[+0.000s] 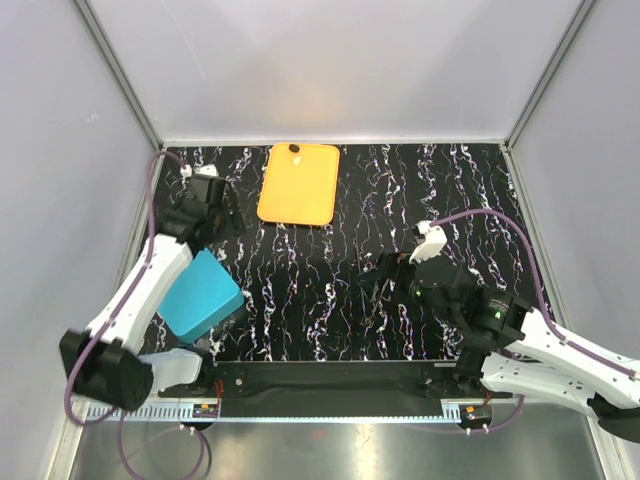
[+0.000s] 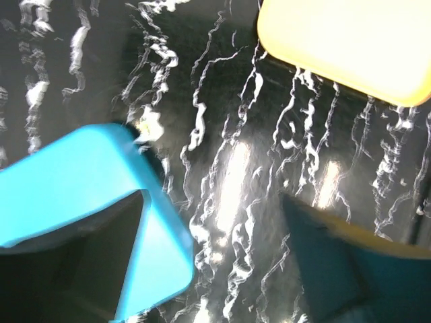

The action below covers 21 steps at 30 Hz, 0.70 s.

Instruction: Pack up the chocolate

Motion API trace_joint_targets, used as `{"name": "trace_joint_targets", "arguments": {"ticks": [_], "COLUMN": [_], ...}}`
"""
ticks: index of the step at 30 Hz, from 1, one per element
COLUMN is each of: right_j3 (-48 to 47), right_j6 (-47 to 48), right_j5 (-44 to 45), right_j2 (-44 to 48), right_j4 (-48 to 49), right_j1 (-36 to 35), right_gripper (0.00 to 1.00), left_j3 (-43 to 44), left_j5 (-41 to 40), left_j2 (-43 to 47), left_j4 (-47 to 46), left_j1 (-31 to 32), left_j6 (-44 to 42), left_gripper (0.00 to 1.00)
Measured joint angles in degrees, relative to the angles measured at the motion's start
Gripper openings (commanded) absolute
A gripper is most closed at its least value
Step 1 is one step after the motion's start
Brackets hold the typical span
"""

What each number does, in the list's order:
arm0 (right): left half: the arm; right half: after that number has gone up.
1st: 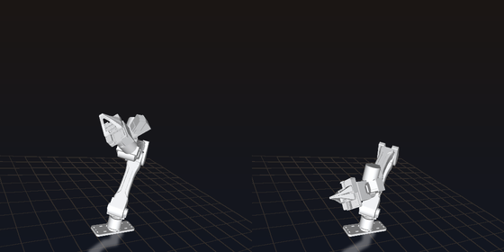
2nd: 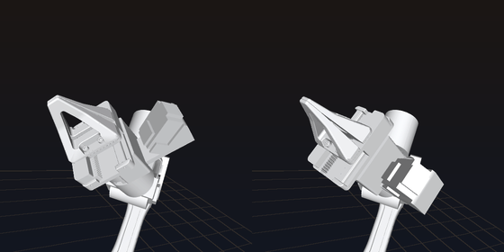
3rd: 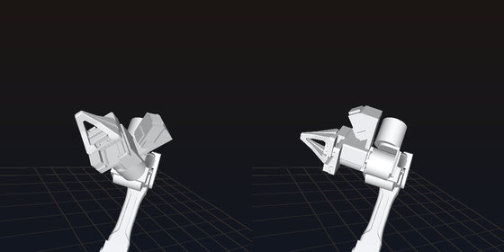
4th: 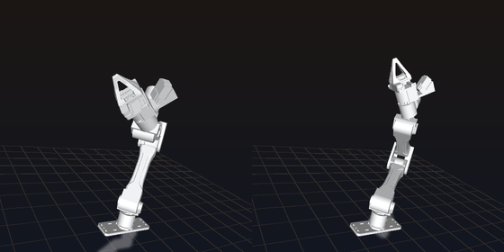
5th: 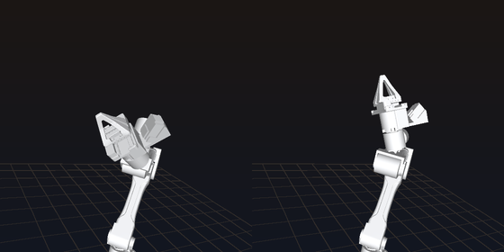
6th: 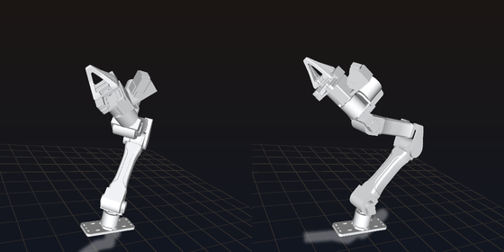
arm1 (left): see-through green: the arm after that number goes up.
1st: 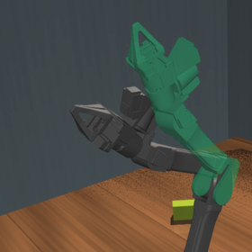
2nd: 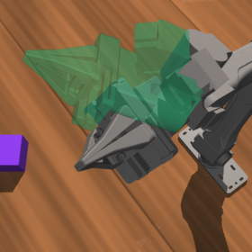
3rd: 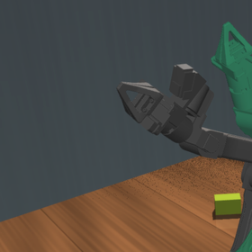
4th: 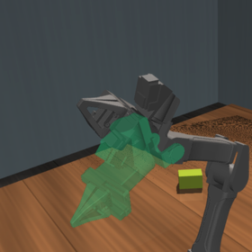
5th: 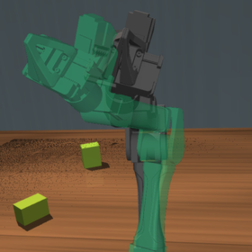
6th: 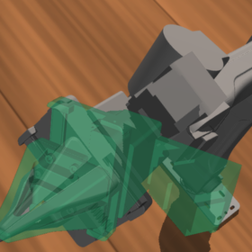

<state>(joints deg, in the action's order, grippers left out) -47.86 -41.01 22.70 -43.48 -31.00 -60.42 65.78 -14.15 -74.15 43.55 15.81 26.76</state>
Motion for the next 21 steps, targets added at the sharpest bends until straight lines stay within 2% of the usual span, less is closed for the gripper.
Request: {"name": "trace_joint_targets", "arguments": {"ticks": [2,3,5,7,9,17,21], "right_j3": [0.92,1.36,2.14,2.38,2.56,5.44,6.54], "right_j6": [-0.02,0.00,0.00,0.04,0.07,0.11,0.11], "right_j5": [-0.48,-0.87,-1.38,-1.44,-1.55,-2.29,-2.21], "right_j2": [0.09,0.15,0.31,0.44,0.83,5.22,7.91], "right_j4": [0.39,0.55,0.83,1.03,1.29,2.25,1.95], "right_j1": [0.00,0.00,0.00,0.00,0.00,0.00,0.00], "right_gripper": [1.00,1.00,1.00,1.00,1.00,1.00,1.00], "left_j3": [-1.79,-3.08,-5.66,-9.07,-11.17,-16.79,-19.08], "left_j5": [-0.22,-0.22,-0.15,0.39,1.18,5.03,5.18], "left_j2": [6.05,8.72,12.79,15.76,16.13,12.92,6.47], "left_j4": [1.66,2.19,3.78,5.35,7.13,7.89,7.37], "left_j1": [0.04,0.02,-0.02,-0.02,-0.02,-0.02,0.63], "left_j6": [-0.09,-0.09,0.02,0.28,0.70,3.23,5.09], "left_gripper": [0.52,0.38,0.28,0.10,0.02,0.00,0.00]}}
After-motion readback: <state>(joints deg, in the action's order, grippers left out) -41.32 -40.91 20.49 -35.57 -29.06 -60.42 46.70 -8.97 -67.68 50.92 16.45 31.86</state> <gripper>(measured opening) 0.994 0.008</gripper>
